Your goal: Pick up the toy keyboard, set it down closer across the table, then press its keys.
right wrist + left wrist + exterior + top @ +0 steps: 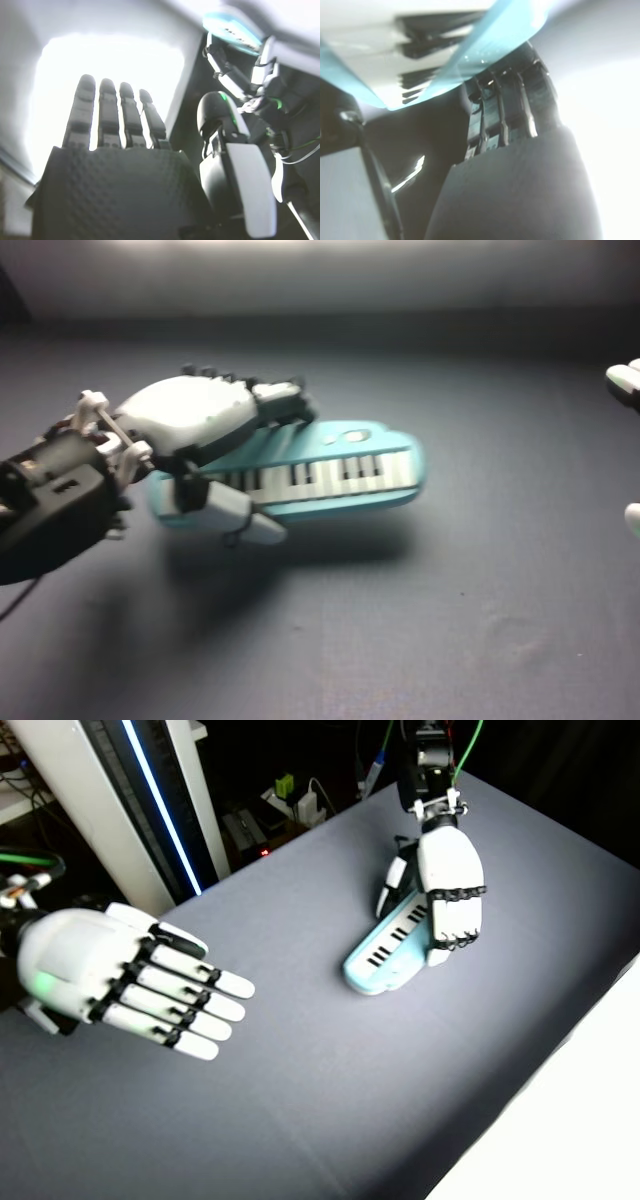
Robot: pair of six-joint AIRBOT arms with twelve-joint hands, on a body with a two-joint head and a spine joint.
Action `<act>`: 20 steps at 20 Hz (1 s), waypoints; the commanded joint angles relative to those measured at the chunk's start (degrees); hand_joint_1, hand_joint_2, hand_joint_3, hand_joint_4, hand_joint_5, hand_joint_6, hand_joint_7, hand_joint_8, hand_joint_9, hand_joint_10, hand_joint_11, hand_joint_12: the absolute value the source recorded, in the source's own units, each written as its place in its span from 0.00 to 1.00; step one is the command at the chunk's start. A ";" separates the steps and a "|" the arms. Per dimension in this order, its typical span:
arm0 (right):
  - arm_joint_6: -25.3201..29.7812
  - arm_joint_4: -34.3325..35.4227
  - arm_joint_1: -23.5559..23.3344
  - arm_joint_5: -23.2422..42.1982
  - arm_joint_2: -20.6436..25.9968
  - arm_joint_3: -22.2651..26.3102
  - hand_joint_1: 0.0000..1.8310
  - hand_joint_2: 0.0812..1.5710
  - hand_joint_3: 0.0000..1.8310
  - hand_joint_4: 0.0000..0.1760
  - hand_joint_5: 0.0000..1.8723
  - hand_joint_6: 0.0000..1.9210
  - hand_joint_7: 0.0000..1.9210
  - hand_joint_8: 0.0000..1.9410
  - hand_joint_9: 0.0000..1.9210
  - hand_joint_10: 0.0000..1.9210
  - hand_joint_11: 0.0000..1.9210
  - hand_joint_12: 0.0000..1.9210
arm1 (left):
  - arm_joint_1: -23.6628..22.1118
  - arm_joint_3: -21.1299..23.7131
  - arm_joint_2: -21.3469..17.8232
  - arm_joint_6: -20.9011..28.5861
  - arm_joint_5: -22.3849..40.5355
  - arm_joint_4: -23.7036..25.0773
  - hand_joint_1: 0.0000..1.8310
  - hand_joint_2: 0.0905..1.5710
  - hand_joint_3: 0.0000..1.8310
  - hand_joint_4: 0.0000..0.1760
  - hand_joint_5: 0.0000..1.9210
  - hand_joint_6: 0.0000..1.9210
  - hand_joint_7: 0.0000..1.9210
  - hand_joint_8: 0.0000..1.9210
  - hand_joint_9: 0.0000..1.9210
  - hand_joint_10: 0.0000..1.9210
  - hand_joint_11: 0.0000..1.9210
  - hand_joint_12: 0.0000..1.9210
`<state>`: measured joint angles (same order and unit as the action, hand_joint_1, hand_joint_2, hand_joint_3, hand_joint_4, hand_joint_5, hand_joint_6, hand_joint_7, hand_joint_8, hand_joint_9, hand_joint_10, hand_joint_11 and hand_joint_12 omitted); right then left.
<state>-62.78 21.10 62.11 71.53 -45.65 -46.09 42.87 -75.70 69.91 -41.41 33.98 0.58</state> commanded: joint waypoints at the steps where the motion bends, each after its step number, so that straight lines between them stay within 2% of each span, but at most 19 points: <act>1: 0.38 -0.77 -0.26 9.25 0.66 0.23 0.17 0.89 0.00 0.00 0.00 0.00 0.00 0.00 0.00 0.00 0.00 0.00 | -1.45 -0.20 1.15 1.05 7.02 1.31 0.80 0.79 0.00 0.00 0.19 0.93 0.29 0.81 0.37 0.85 0.40 0.99; 2: 0.38 -0.77 -0.08 10.14 0.98 0.51 0.14 0.89 0.00 0.00 0.00 0.00 0.00 0.00 0.00 0.00 0.00 0.00 | -2.22 -0.81 2.61 2.34 6.42 2.68 0.80 0.79 0.00 0.00 0.18 0.89 0.29 0.81 0.37 0.84 0.38 0.96; 3: 0.41 -0.77 0.42 11.49 1.42 0.86 0.11 0.89 0.00 0.00 0.00 0.00 0.00 0.00 0.00 0.00 0.00 0.00 | -3.38 -2.04 5.08 4.53 5.69 4.85 0.73 0.80 0.00 0.00 0.29 0.81 0.31 0.78 0.38 0.82 0.35 0.92; 4: 0.57 -0.77 0.84 12.47 1.66 1.03 0.09 0.89 0.00 0.06 0.00 0.00 0.00 0.00 0.00 0.00 0.00 0.00 | -4.17 -2.93 6.72 5.80 5.01 6.34 0.72 0.80 0.00 0.00 0.31 0.80 0.32 0.77 0.38 0.82 0.35 0.91; 5: 0.87 -0.77 1.17 13.43 1.81 1.13 0.08 0.90 0.00 0.00 0.00 0.00 0.00 0.00 0.00 0.00 0.00 0.00 | -4.97 -3.58 8.28 6.45 4.28 7.22 0.71 0.80 0.00 0.00 0.33 0.75 0.31 0.80 0.36 0.84 0.33 0.91; 6: 1.09 -0.79 1.46 14.20 1.91 1.19 0.07 0.90 0.00 0.01 0.00 0.00 0.00 0.00 0.00 0.00 0.00 0.00 | -5.70 -4.23 9.79 6.84 3.46 8.04 0.70 0.82 0.00 0.00 0.31 0.80 0.29 0.81 0.34 0.86 0.31 0.92; 7: 1.16 -0.82 1.70 14.82 1.97 1.28 0.02 0.90 0.00 0.05 0.00 0.00 0.00 0.00 0.00 0.00 0.00 0.00 | -6.36 -4.87 11.18 7.30 2.64 8.42 0.78 0.80 0.00 0.00 0.21 0.78 0.29 0.81 0.34 0.85 0.27 0.91; 8: 1.23 -0.90 1.84 15.22 2.01 1.37 0.00 0.89 0.00 0.17 0.00 0.00 0.00 0.00 0.00 0.00 0.00 0.00 | -6.88 -5.65 12.59 7.88 1.72 8.74 0.79 0.79 0.00 0.00 0.20 0.77 0.29 0.80 0.36 0.83 0.31 0.90; 10: 1.47 -1.30 1.94 15.77 2.21 1.52 0.00 0.89 0.00 0.27 0.00 0.00 0.00 0.00 0.00 0.00 0.00 0.00 | -7.68 -7.62 15.88 9.25 0.31 9.42 0.79 0.79 0.00 0.00 0.19 0.84 0.29 0.81 0.34 0.85 0.32 0.94; 11: 1.55 -1.53 1.94 15.90 2.21 1.51 0.00 0.89 0.00 0.28 0.00 0.00 0.00 0.00 0.00 0.00 0.00 0.00 | -7.93 -8.45 17.26 10.30 -0.91 10.65 0.71 0.84 0.01 0.00 0.25 0.91 0.25 0.86 0.30 0.89 0.31 0.97; 12: 1.67 -1.81 1.94 16.03 2.22 1.51 0.00 0.89 0.00 0.25 0.00 0.00 0.00 0.00 0.00 0.00 0.00 0.00 | -8.17 -9.08 18.30 10.81 -2.14 11.93 0.77 0.82 0.00 0.00 0.19 0.92 0.26 0.86 0.30 0.89 0.28 0.97; 13: 1.92 -2.02 1.94 16.19 2.23 1.51 0.00 0.89 0.00 0.31 0.00 0.00 0.00 0.00 0.00 0.00 0.00 0.00 | -8.27 -9.39 18.85 10.99 -2.99 12.65 0.62 0.85 0.00 0.00 0.27 0.89 0.27 0.85 0.20 0.83 0.20 0.95; 14: 2.19 -2.24 1.96 16.39 2.24 1.51 0.00 0.89 0.00 0.28 0.00 0.00 0.00 0.00 0.00 0.00 0.00 0.00 | -8.29 -9.74 19.41 11.37 -3.95 13.48 0.63 0.78 0.00 0.00 0.17 0.60 0.18 0.56 0.16 0.66 0.13 0.86; 15: 2.36 -2.39 1.98 16.51 2.24 1.51 0.00 0.89 0.00 0.25 0.00 0.00 0.00 0.00 0.00 0.00 0.00 0.00 | -8.28 -9.91 19.68 11.47 -4.41 13.72 0.60 0.76 0.00 0.00 0.16 0.36 0.18 0.35 0.15 0.53 0.09 0.81; 16: 2.58 -2.55 2.00 16.60 2.24 1.52 0.00 0.89 0.00 0.25 0.00 0.00 0.00 0.00 0.00 0.00 0.00 0.00 | -8.28 -10.01 19.88 11.50 -5.11 14.09 0.60 0.76 0.00 0.00 0.19 0.23 0.21 0.24 0.16 0.47 0.08 0.80; 17: 2.82 -2.67 2.04 16.69 2.24 1.52 0.00 0.88 0.00 0.24 0.00 0.00 0.00 0.00 0.00 0.00 0.00 0.00 | -8.28 -10.01 19.96 11.50 -5.55 14.44 0.54 0.73 0.00 0.13 0.08 0.08 0.10 0.08 0.09 0.24 0.01 0.65; 18: 2.96 -2.76 2.07 16.76 2.24 1.52 0.00 0.88 0.00 0.25 0.00 0.00 0.00 0.00 0.00 0.00 0.00 0.00 | -8.28 -10.01 20.01 11.51 -5.63 14.54 0.52 0.71 0.00 0.25 0.04 0.02 0.05 0.02 0.07 0.11 0.00 0.55; 19: 3.12 -2.84 2.12 16.82 2.24 1.52 0.00 0.88 0.00 0.30 0.00 0.00 0.00 0.00 0.00 0.00 0.00 0.00 | -8.27 -10.00 20.04 11.74 -5.63 14.63 0.49 0.67 0.00 0.55 0.01 0.00 0.01 0.00 0.01 0.02 0.00 0.44; 20: 3.29 -2.89 2.15 16.85 2.23 1.52 0.00 0.88 0.00 0.31 0.00 0.00 0.00 0.00 0.00 0.00 0.00 0.00 | -8.24 -9.98 20.04 12.40 -5.21 15.08 0.48 0.66 0.00 0.61 0.00 0.00 0.00 0.00 0.00 0.00 0.00 0.40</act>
<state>-59.99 18.70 64.53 80.75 -43.77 -44.45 35.42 -85.71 89.76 -29.32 21.91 15.79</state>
